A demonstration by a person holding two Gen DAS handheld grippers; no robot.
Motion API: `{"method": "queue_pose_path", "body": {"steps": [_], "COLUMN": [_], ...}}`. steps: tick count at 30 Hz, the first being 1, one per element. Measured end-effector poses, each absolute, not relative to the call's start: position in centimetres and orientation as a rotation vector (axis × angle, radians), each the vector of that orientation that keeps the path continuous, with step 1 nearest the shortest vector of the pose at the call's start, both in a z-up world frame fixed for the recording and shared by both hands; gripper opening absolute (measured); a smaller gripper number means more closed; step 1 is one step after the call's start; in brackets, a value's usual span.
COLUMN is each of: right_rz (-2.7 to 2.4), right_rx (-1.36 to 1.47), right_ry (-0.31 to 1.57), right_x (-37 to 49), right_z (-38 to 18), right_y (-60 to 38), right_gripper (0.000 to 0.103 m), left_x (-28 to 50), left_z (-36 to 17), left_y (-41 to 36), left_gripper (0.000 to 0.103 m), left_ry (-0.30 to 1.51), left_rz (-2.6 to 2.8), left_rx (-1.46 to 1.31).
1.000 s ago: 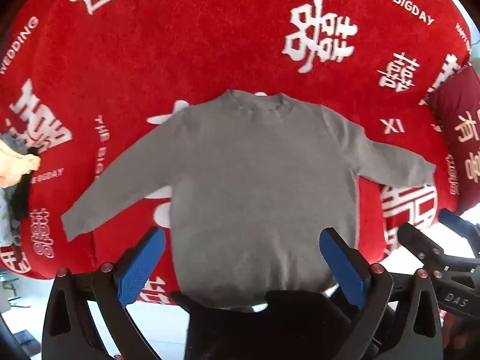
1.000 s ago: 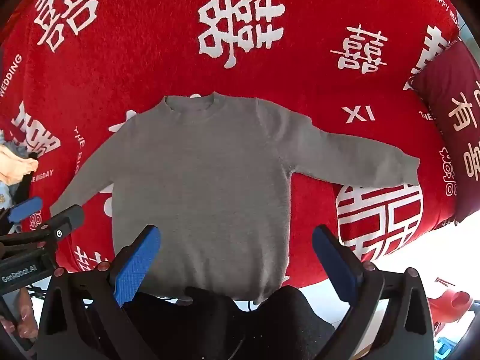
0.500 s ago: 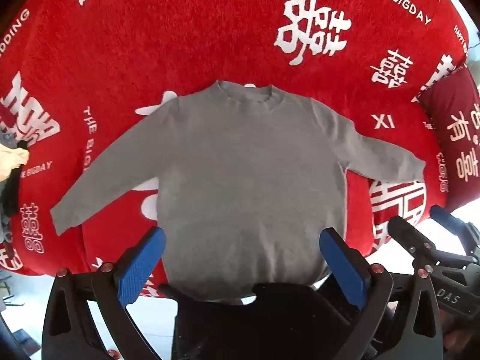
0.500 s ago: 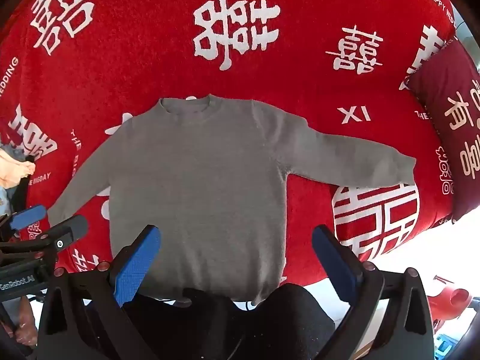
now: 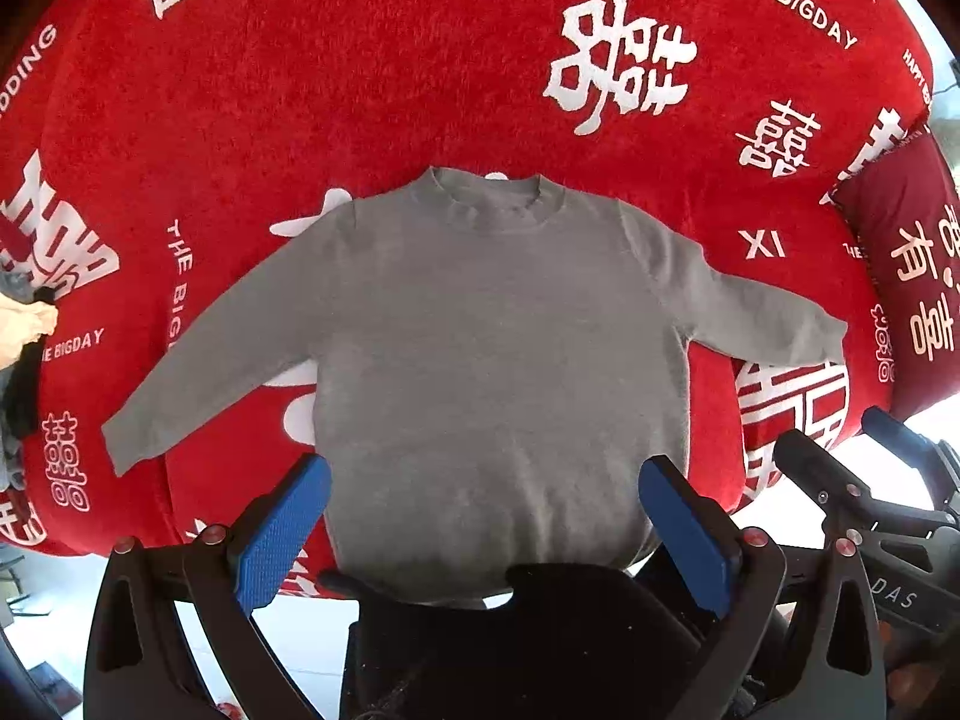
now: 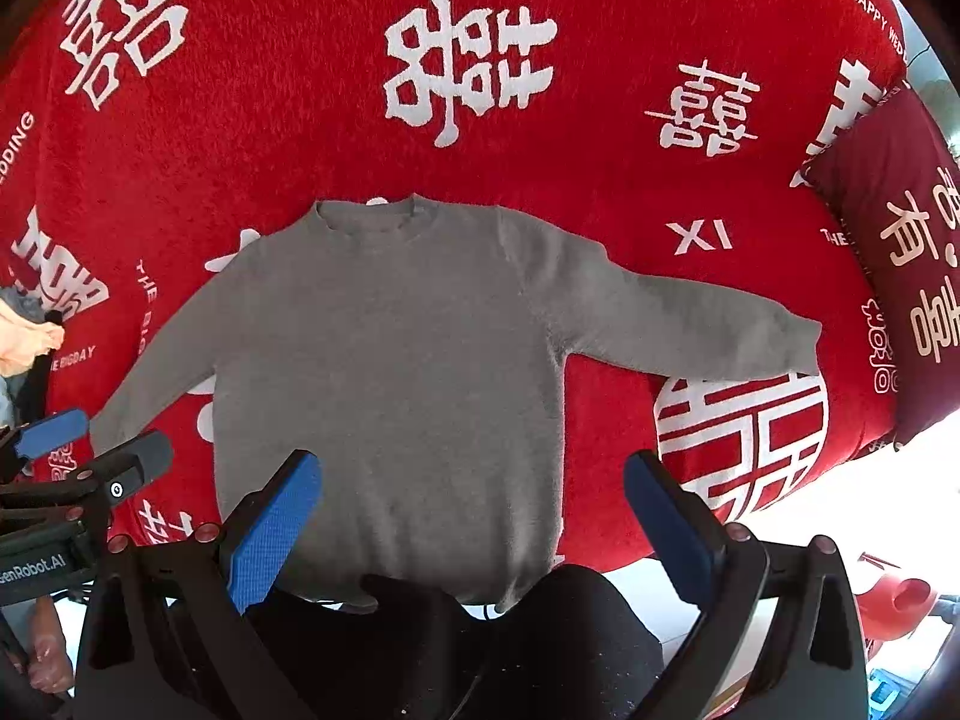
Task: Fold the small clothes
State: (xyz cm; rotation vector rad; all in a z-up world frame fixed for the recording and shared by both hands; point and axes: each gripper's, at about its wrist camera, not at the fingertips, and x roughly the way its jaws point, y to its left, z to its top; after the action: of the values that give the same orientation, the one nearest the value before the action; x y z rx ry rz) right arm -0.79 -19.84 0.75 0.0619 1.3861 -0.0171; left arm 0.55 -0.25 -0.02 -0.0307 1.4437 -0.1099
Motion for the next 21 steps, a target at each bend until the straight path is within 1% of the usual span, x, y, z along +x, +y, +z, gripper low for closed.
{"method": "queue_pose_path", "body": {"steps": [21], "right_rz": [-0.018], "right_rx": [0.057], "right_ry": [1.388], "right_x": [-1.29], "right_z": [0.82], "right_y": [-19.69], "right_gripper": [0.101], "left_x": [0.32], "left_z": [0.43], "left_y": [0.13], "left_gripper": [0.103], "left_ry": [1.431], "left_rz": [-0.098], "left_rx": [-0.018]}}
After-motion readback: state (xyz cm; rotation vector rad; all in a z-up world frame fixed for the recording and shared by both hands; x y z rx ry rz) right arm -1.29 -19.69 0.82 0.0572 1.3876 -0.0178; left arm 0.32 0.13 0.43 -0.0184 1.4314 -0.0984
